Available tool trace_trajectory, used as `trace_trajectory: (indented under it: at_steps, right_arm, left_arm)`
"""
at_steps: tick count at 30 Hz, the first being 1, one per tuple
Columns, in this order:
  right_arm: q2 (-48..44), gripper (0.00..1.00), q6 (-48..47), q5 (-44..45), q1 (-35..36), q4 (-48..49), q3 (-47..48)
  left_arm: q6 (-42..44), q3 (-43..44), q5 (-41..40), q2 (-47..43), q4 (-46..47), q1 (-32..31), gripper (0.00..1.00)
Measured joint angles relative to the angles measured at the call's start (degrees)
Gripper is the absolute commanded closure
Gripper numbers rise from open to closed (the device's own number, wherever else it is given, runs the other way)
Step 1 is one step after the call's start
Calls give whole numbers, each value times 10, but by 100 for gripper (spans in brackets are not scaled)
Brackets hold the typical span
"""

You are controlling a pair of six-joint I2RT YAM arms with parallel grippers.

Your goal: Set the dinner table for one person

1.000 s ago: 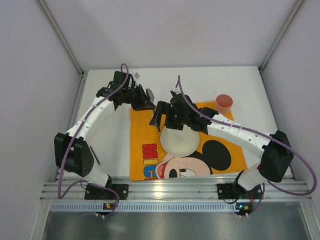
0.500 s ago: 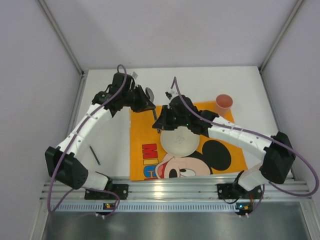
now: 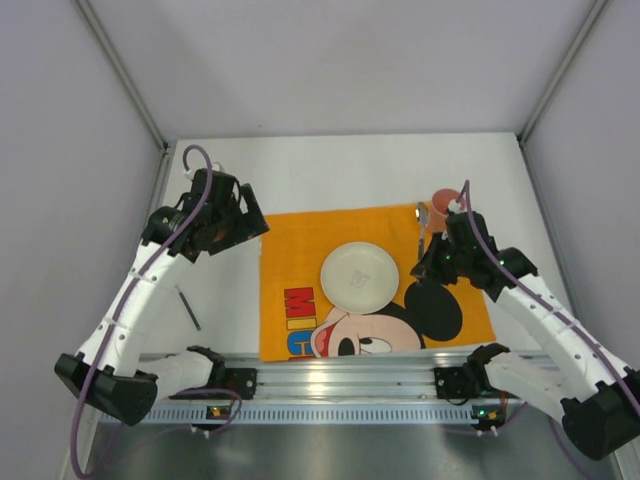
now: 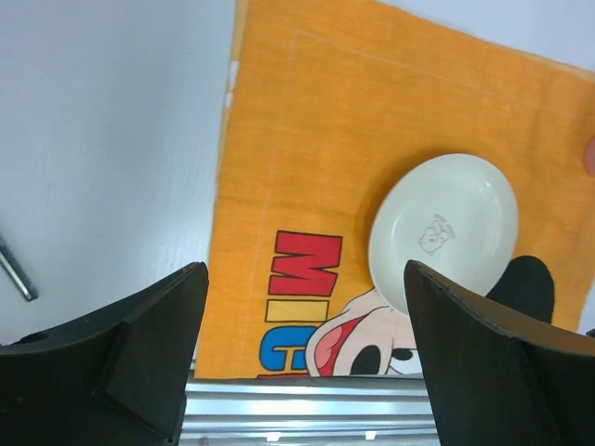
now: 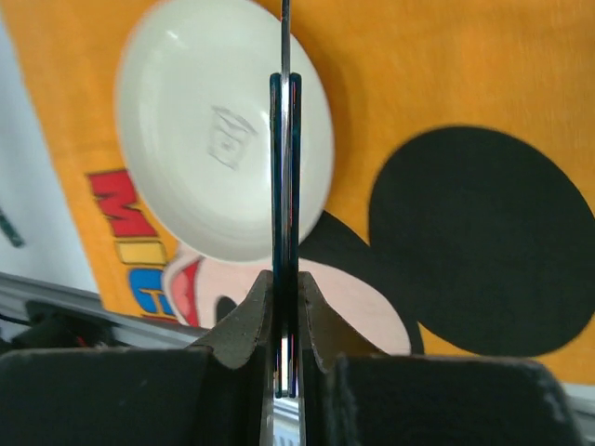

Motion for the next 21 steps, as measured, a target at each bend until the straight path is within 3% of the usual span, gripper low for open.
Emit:
trace_trajectory:
  at_steps: [6,13,17,18,21]
  right_arm:
    - [58,100,-27,-16,-3,-49,-63]
    - [106,99,-65,-12,-21,-56,-66]
    - [138,78,-82,0,-28,-57,-66]
    - [146,64,-83,3,-28,-57,-66]
    - [162,45,-85,17,-28,-65,-65]
  left_arm:
    - [-15,-43,-18,-26,-40,4,10]
    - [-31,-63,-32,-49,-54,5,9]
    - [-35,-75,-50,-49,-62,14,10]
    - [-35,-80,-53,-49,-64,22,10]
    - [-33,-98,-56,-46,-65,51,10]
